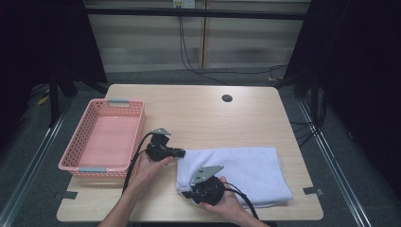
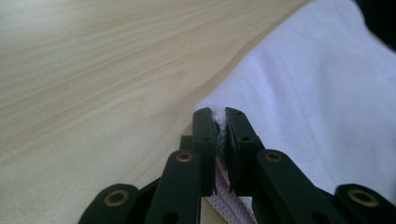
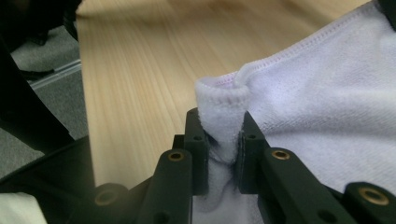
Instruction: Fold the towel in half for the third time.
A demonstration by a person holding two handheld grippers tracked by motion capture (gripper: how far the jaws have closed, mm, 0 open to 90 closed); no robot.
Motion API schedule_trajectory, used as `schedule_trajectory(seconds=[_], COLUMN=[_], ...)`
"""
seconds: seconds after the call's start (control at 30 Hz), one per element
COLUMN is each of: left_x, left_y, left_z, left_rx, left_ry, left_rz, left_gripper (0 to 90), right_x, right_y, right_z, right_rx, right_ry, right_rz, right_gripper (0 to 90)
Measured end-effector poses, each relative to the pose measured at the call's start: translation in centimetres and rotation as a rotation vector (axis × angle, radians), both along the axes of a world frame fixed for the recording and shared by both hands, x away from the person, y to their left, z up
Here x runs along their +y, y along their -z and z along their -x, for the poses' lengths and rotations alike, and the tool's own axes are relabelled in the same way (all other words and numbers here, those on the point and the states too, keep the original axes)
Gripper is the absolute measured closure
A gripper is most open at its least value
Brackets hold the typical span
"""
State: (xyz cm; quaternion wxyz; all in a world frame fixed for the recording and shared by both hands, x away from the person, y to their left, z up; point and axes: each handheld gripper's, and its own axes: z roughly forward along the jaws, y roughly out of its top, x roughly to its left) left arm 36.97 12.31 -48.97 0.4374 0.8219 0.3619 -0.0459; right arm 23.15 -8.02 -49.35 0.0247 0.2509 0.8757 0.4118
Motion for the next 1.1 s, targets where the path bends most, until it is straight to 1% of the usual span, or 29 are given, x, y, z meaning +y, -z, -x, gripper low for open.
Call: schedule_trajectory(seconds=[0.03,0.07,0.1,0.13,0.17,0.23,0.27,0.3,0.33,0.43,0.5,0.53,0.57,0.63,0.67,0.7,0.73,0.77,0.83,0.87,0.9,0.93,1.0,1.07,1.1], left_x=[0.0,0.0,-0.1,-0.1,0.0,0.0,0.1,0.1,0.1,0.3,0.4,0.5,0.7,1.0,1.3,1.6,1.8,2.1,2.6,2.7,2.7,2.5,1.8,1.0,0.3], left_y=[-0.5,-0.9,-1.2,-1.5,-1.8,-2.4,-2.6,-3.0,-3.3,-4.8,-5.9,-6.5,-7.2,-8.1,-8.7,-9.3,-10.0,-10.7,-12.1,-12.5,-13.0,-13.2,-12.7,-11.8,-11.0], left_z=[0.0,0.0,0.1,0.1,-0.1,-0.4,-0.5,-0.7,-0.7,-0.9,-0.9,-0.9,-1.0,-1.0,-1.0,-0.9,-0.9,-0.9,-0.8,-0.7,-0.5,-0.4,-0.4,-0.5,-0.6], left_rx=[0.006,-0.011,-0.025,-0.022,-0.017,-0.016,-0.013,-0.01,-0.02,-0.04,-0.058,-0.069,-0.08,-0.092,-0.099,-0.105,-0.112,-0.121,-0.15,-0.162,-0.178,-0.188,-0.185,-0.171,-0.163], left_ry=[-0.011,-0.011,-0.015,-0.025,-0.028,-0.043,-0.048,-0.052,-0.047,-0.054,-0.061,-0.069,-0.073,-0.085,-0.092,-0.095,-0.101,-0.104,-0.115,-0.119,-0.122,-0.118,-0.1,-0.084,-0.074], left_rz=[0.032,0.034,0.026,0.037,0.042,0.067,0.073,0.079,0.067,0.072,0.084,0.081,0.069,0.067,0.065,0.074,0.073,0.067,0.06,0.064,0.058,0.039,0.022,0.035,0.04], left_gripper=[83.9,84.0,84.0,84.0,84.1,84.2,84.2,84.2,84.2,84.2,84.3,84.3,84.3,84.4,84.4,84.5,84.5,84.5,84.4,84.5,84.5,84.5,84.4,84.3,84.3], right_x=[-0.1,-0.2,-0.4,-0.5,-0.7,-1.0,-1.2,-1.3,-1.5,-1.8,-1.7,-1.6,-1.4,-1.0,-0.8,-0.6,-0.4,-0.1,0.4,0.6,0.8,0.9,1.1,1.0,0.8], right_y=[-0.4,-1.0,-1.4,-1.8,-2.3,-3.2,-3.6,-3.9,-4.4,-5.6,-6.5,-7.0,-7.5,-8.6,-9.1,-9.7,-10.2,-10.9,-12.1,-12.6,-12.9,-13.2,-12.9,-11.9,-11.5], right_z=[-0.1,-0.2,-0.3,-0.3,-0.4,-0.5,-0.6,-0.6,-0.7,-1.0,-1.1,-1.1,-1.2,-1.5,-1.5,-1.7,-1.7,-1.8,-1.9,-1.9,-1.9,-1.9,-1.8,-1.6,-1.5], right_rx=[-0.003,-0.007,-0.006,-0.008,-0.014,-0.013,-0.021,-0.023,-0.021,-0.031,-0.049,-0.059,-0.066,-0.088,-0.095,-0.101,-0.105,-0.119,-0.139,-0.148,-0.155,-0.163,-0.163,-0.157,-0.155], right_ry=[0.002,0.004,0.008,0.011,0.015,0.023,0.029,0.035,0.039,0.048,0.047,0.043,0.042,0.034,0.034,0.03,0.027,0.023,0.02,0.017,0.014,0.012,0.011,0.019,0.023], right_rz=[-0.013,-0.035,-0.05,-0.056,-0.07,-0.099,-0.104,-0.119,-0.136,-0.177,-0.19,-0.196,-0.206,-0.217,-0.228,-0.244,-0.26,-0.268,-0.297,-0.305,-0.314,-0.323,-0.327,-0.322,-0.321], right_gripper=[79.0,79.1,79.1,79.2,79.2,79.2,79.2,79.2,79.3,79.3,79.3,79.3,79.4,79.4,79.4,79.5,79.6,79.6,79.6,79.6,79.6,79.6,79.6,79.6,79.6])
